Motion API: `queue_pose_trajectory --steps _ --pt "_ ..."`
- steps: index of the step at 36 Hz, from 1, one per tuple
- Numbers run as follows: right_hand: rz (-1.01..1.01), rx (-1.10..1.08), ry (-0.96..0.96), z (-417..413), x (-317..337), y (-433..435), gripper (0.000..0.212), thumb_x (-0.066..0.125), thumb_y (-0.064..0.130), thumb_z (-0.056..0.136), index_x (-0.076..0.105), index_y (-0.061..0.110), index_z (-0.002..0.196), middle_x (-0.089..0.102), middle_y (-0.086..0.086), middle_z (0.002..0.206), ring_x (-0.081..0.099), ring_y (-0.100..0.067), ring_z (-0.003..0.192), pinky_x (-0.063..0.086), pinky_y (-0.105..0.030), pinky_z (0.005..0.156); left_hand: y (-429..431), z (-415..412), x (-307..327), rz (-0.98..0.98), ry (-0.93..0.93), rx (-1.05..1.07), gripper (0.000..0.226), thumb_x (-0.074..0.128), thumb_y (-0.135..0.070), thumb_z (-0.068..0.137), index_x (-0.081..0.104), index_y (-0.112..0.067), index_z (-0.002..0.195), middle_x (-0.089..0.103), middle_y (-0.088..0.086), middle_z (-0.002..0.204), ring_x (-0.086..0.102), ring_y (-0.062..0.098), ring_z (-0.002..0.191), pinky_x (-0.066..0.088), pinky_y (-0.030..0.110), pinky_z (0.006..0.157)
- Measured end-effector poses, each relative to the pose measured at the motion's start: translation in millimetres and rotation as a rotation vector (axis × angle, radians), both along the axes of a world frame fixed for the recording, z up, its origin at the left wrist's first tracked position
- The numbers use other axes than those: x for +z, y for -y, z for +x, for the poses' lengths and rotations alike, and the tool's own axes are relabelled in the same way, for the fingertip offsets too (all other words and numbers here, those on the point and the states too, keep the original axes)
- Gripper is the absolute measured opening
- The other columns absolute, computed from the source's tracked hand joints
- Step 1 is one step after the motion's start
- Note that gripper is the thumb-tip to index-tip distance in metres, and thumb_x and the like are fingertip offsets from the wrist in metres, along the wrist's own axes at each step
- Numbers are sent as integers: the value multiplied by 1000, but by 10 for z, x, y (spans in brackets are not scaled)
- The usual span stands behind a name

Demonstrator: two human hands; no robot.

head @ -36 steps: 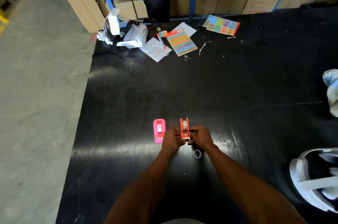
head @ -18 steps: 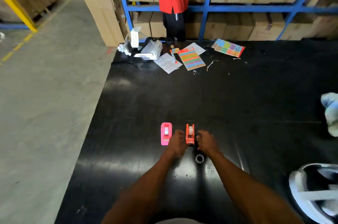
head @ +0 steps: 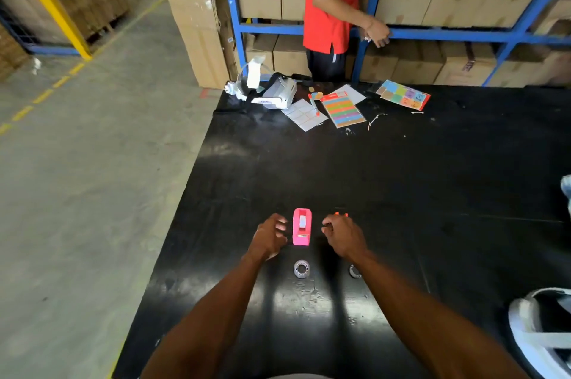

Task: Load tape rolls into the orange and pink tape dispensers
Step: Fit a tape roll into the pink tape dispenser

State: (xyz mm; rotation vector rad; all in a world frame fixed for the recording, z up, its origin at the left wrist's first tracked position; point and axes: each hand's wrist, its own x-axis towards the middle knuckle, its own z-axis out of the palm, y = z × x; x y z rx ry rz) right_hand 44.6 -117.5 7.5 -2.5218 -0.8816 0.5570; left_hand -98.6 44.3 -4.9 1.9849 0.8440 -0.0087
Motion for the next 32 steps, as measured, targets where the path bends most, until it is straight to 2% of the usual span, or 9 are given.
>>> queue_pose_trajectory --steps 4,9,11,13,16,20,24,27,32 --pt "-31 105 24 -44 -28 -187 14 60 20 89 70 17 98 74 -7 103 67 -30 99 52 -37 80 -155 -21 -87 19 -60 -33 48 71 1 78 53 -6 121 60 5 101 56 19 79 50 26 75" --pt "-134 208 47 -27 -173 -426 28 54 23 93 61 16 120 64 -13 116 63 -34 108 50 -41 87 -264 62 -196 9 -130 -117 66 75 -6 78 44 -13 136 59 12 120 57 21 81 47 26 74" --pt "-145 211 48 -26 -199 -491 37 56 22 92 57 17 128 58 -13 121 62 -36 110 49 -42 91 -268 120 -220 -9 -150 -163 79 77 -7 76 36 -17 143 52 13 132 59 24 95 48 29 81" --pt "-149 192 51 9 -255 -580 41 61 23 89 56 17 129 53 -12 123 62 -35 110 48 -42 91 -303 221 -295 -29 -170 -197 92 79 -7 73 27 -19 149 41 14 143 53 29 121 48 36 97" --pt "-164 181 32 17 -312 -640 45 68 28 85 57 16 128 51 -10 123 61 -34 109 48 -40 92 -284 321 -362 -7 -168 -236 103 83 -9 69 21 -15 151 32 15 148 39 29 136 35 32 111" --pt "-191 174 19 31 -404 -690 41 66 29 86 58 14 123 53 -12 118 63 -33 105 50 -40 90 -254 501 -478 -13 -142 -271 115 89 -16 63 16 -15 153 28 13 153 35 28 141 33 32 114" --pt "-146 169 9 83 -559 -693 31 60 30 92 54 21 121 50 8 104 65 -25 100 48 -32 85 -209 618 -543 -18 -155 -281 113 89 -29 61 22 -30 152 33 11 150 44 33 134 42 46 109" --pt "-149 211 40 94 -569 -718 36 64 26 91 58 17 126 50 -5 117 63 -25 99 51 -36 94 -192 626 -596 -9 -113 -258 109 89 -30 59 28 -33 149 35 10 145 49 33 129 45 41 107" --pt "-131 166 -16 114 -562 -773 27 56 26 97 56 17 123 53 -3 114 63 -21 96 45 -26 83 -184 614 -640 -14 -88 -227 110 87 -44 51 29 -42 144 33 7 143 53 31 124 49 45 102"
